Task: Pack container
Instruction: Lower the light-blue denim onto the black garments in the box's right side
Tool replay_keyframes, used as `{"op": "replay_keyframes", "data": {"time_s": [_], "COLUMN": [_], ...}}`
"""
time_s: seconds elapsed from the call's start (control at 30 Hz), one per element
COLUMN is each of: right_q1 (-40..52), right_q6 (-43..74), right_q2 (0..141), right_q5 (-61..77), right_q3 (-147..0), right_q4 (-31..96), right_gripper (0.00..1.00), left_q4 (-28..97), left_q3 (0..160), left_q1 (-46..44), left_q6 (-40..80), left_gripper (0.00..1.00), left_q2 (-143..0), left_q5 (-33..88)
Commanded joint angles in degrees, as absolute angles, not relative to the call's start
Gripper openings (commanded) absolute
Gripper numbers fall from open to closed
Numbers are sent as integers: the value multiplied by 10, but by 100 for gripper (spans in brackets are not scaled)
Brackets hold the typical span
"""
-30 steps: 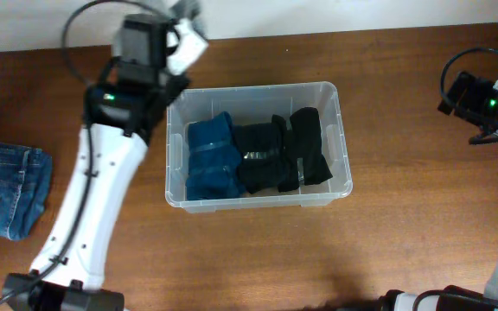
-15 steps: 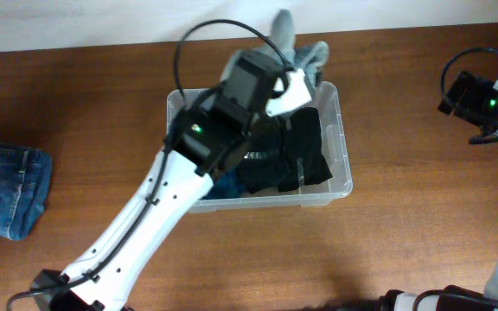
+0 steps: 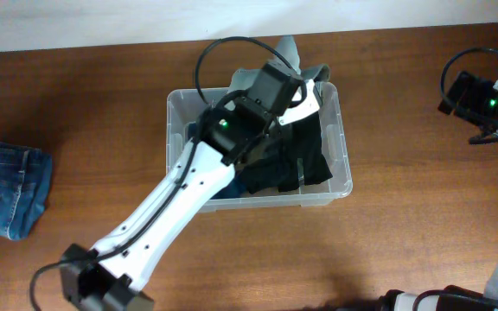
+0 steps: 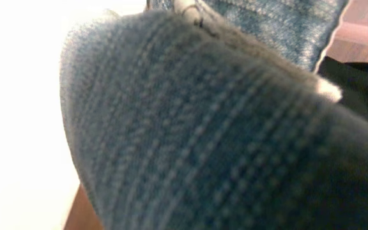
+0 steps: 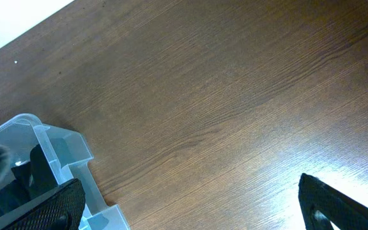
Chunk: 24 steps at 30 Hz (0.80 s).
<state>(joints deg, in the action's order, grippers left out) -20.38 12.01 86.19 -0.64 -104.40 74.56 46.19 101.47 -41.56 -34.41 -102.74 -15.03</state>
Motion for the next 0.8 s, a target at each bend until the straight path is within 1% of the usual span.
{"op": "replay_keyframes", "data": {"time_s": [0.0,0.4,0.67,0.77], "right_q1": [-207,-207,-207,-207], "right_q6": [123,123,123,123], "right_q2": [862,862,862,862], "right_q5": [-11,-11,-11,-11], "right_q3": [-1044,-1044,-1044,-1044], "right_q4": [744,744,744,744], "right_gripper": [99,99,99,99], "left_q4": [449,452,452,450], "left_q3": [1031,1031,1031,1031], "left_q1": [-422,-476,-476,-474], "left_q6": [-323,-312,-310,-294], "left_gripper": [0,0,0,0], "left_q2": [-1042,-1093,-1132,-1134], "left_q5": [-152,-142,-145,-163]}}
